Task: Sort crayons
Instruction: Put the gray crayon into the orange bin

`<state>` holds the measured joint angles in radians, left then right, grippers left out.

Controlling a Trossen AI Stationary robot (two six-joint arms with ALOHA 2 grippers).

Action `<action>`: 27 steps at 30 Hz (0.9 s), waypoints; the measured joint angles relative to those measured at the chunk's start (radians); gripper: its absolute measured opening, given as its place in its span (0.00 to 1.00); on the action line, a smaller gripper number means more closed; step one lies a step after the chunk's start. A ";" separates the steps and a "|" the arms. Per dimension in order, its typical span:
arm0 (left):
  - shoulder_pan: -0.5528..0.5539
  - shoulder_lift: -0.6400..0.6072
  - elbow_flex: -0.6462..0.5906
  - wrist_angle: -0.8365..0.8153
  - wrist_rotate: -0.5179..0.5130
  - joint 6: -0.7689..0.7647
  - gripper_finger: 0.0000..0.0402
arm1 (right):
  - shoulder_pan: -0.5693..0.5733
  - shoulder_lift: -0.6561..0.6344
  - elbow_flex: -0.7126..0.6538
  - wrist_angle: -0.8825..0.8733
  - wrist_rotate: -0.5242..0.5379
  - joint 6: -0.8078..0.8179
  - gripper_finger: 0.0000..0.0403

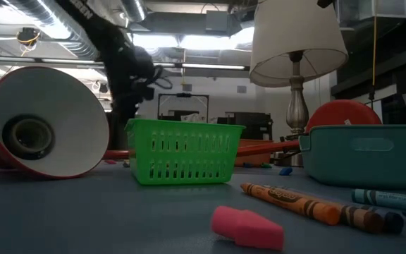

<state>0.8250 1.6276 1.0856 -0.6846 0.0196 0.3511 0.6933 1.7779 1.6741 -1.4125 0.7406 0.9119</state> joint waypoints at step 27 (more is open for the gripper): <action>0.019 0.036 -0.196 0.206 -0.021 0.053 0.16 | 0.000 0.000 0.000 0.009 0.000 0.049 0.31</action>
<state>0.8440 1.6636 0.8894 -0.4784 -0.0009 0.4038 0.6933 1.7779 1.6741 -1.4036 0.7410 0.9607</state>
